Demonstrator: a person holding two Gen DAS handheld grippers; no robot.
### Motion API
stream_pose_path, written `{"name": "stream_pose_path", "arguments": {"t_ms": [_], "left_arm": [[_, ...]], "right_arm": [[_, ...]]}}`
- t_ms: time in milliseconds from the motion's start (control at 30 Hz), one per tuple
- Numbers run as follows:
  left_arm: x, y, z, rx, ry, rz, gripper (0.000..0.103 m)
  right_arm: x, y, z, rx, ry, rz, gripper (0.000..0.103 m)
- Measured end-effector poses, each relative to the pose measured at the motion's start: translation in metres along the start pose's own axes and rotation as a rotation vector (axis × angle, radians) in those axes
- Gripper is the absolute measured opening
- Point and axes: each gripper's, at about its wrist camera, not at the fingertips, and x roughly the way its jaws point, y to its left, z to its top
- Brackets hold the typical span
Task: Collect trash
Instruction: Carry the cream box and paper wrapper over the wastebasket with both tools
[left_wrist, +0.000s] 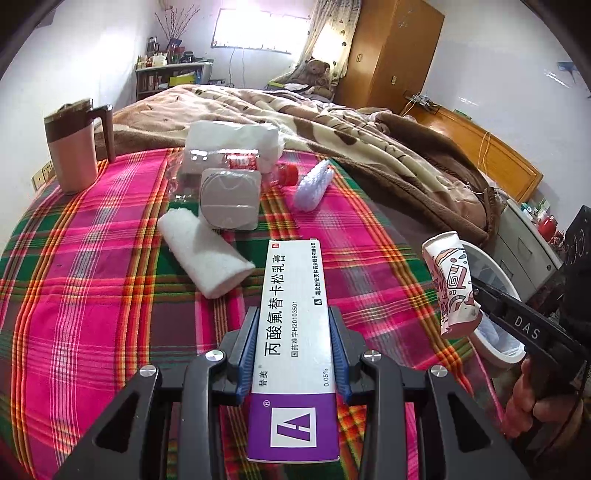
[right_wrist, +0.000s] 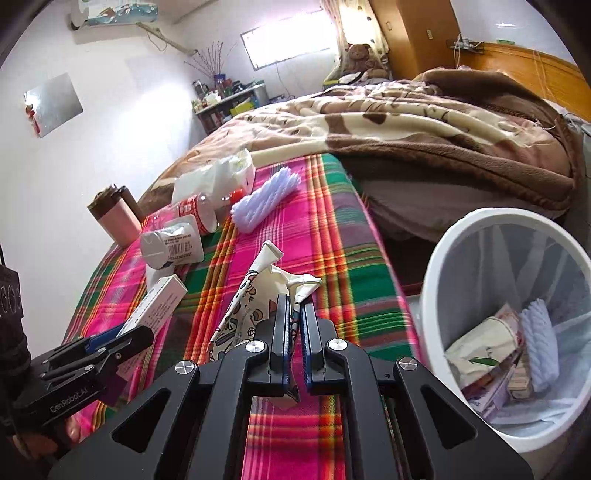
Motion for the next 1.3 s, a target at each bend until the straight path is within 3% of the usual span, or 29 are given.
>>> {"name": "stream_pose_path", "arguments": {"t_ms": [600, 1300], "left_arm": [[-0.025, -0.077, 0.012, 0.127, -0.113, -0.061, 0.037], [0.016, -0.185, 0.014, 0.286, -0.06, -0.165, 0.037]], "right_arm": [[-0.053, -0.044, 0.003, 0.038, -0.128, -0.103, 0.005], [-0.073, -0.123, 0.001, 0.119, -0.136, -0.284, 0.005]]}}
